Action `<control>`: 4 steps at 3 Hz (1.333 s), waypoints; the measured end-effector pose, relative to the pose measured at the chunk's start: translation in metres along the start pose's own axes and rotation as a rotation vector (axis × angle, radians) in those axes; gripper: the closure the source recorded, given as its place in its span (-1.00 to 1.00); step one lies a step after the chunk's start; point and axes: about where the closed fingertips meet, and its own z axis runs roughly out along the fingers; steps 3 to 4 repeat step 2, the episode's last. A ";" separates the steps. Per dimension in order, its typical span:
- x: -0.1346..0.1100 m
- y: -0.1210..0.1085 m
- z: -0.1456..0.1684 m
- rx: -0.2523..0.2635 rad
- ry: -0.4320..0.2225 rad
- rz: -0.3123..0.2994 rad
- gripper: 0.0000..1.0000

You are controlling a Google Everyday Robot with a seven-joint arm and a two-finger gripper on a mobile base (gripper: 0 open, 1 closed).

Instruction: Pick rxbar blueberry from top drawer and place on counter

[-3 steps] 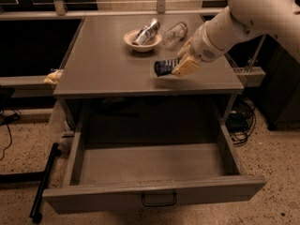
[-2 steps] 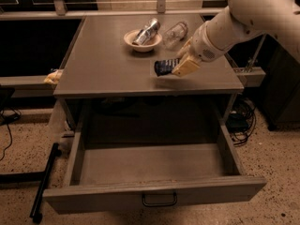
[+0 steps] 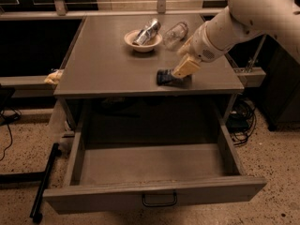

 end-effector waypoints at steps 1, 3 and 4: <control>0.000 0.000 0.001 -0.002 0.000 -0.001 -1.00; 0.000 0.000 0.001 -0.002 0.000 -0.001 -1.00; 0.000 0.000 0.001 -0.002 0.000 -0.001 -1.00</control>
Offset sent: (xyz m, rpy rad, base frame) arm 0.0000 0.0000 0.0000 0.0000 0.0000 0.0000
